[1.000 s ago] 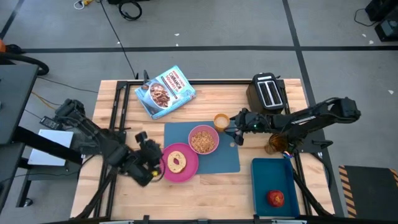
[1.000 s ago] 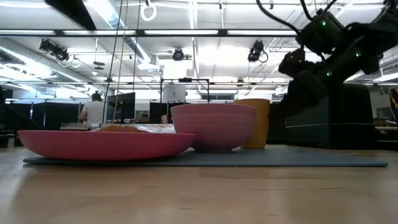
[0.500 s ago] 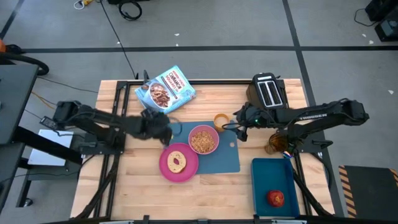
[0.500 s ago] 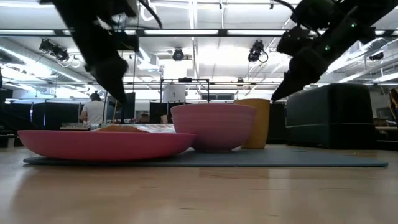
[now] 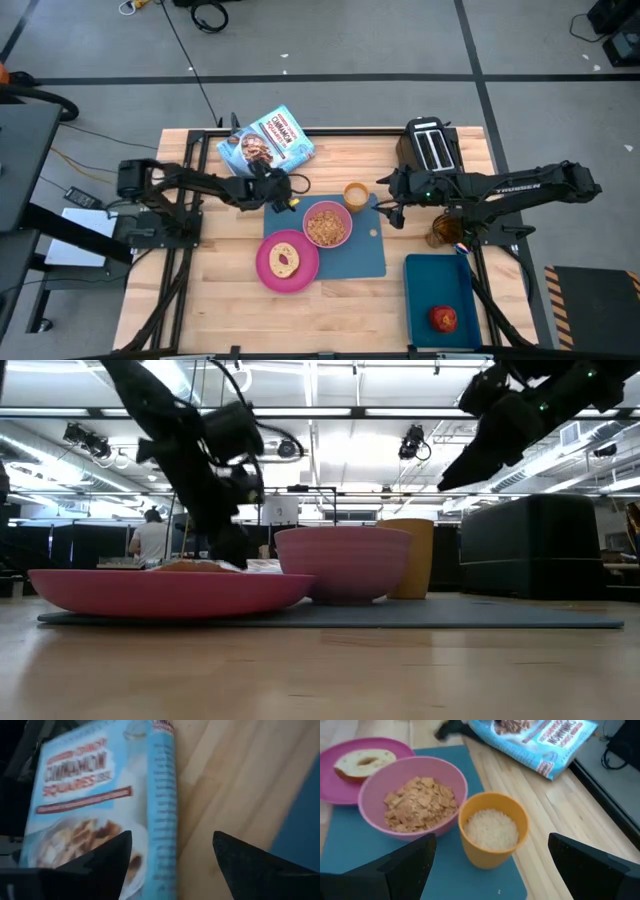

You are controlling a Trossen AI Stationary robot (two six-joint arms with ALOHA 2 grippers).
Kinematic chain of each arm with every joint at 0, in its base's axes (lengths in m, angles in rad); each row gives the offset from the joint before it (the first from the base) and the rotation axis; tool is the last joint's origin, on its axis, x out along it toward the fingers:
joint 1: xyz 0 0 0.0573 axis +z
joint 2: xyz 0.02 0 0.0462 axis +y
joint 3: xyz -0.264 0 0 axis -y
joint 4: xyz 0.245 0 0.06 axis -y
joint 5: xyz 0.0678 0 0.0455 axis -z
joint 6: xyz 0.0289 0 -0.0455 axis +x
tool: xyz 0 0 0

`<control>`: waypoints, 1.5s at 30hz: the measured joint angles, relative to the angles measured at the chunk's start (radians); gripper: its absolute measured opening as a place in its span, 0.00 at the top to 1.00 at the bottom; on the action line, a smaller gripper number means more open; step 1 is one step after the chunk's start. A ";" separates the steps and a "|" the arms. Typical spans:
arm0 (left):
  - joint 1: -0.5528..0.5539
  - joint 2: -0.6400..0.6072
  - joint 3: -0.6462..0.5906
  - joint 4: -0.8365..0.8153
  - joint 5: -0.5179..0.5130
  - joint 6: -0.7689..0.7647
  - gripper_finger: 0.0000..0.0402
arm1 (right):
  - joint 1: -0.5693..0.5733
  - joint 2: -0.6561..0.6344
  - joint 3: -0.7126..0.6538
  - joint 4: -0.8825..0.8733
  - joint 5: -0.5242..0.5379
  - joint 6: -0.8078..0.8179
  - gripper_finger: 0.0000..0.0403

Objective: Arrange a breakfast setting
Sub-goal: Put the blue cereal box on the table upright

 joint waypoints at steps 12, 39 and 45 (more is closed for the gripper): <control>0.021 0.263 0.114 -0.012 -0.157 -0.054 0.28 | 0.051 -0.031 0.000 -0.007 0.037 0.009 0.02; 0.139 0.276 0.164 -0.229 -0.158 -0.152 0.73 | 0.052 -0.041 0.000 -0.029 0.005 -0.026 0.02; 0.105 0.267 0.161 -0.231 -0.213 -0.163 0.88 | 0.052 -0.041 0.000 -0.029 0.005 -0.026 0.02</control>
